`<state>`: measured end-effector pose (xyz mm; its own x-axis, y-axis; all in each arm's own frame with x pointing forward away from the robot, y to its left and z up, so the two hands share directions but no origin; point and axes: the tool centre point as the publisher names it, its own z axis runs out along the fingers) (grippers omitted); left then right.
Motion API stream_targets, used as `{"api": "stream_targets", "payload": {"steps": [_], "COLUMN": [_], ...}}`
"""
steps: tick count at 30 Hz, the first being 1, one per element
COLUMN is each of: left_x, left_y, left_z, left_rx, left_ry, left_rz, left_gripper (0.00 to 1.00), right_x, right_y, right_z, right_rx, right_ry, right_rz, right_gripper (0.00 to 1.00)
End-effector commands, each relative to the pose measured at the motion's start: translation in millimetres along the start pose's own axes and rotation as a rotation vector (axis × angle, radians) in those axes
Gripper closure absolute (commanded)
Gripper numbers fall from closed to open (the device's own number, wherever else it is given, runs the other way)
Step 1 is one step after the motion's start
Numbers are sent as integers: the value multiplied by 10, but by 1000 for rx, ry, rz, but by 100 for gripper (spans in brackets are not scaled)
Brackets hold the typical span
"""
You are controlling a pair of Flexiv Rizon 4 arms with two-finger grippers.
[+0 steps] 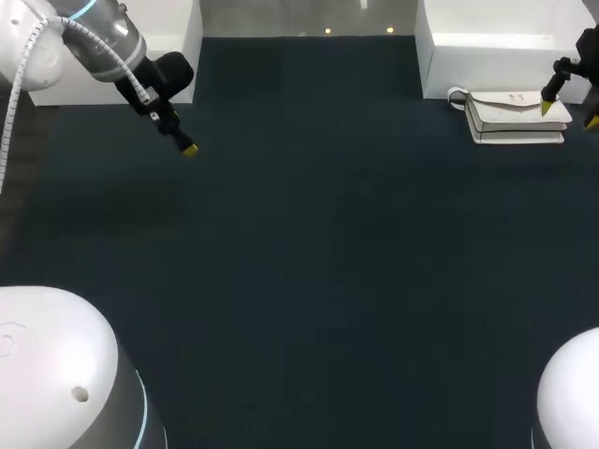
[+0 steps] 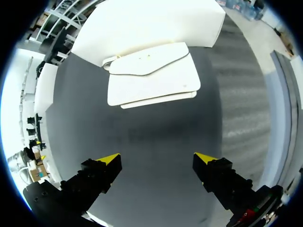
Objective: Pick up the bag, open it, inspect its contents, close it, and place it on the opposite side
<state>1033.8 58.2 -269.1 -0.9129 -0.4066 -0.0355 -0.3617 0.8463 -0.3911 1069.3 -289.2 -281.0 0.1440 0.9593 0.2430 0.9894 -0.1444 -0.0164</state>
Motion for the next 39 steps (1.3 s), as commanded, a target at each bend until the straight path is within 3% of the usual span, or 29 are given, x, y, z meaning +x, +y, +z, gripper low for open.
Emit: {"api": "stream_targets", "payload": {"steps": [1, 19, 39], "left_x": [-113, -150, -253], "left_y": [-41, -316, -477], "left_z": [243, 629, 754], "left_rx": [328, 389, 396], "left_ry": [181, 190, 176], "left_rz": [416, 468, 387], "left_gripper": [0, 0, 0], "right_x": [-101, -434, -582], "right_y": [149, 547, 751], "right_z": [85, 270, 329], "right_rx": [33, 62, 47], "right_ry": [40, 88, 138], "right_rz": [8, 57, 76], "right_gripper": [0, 0, 0]}}
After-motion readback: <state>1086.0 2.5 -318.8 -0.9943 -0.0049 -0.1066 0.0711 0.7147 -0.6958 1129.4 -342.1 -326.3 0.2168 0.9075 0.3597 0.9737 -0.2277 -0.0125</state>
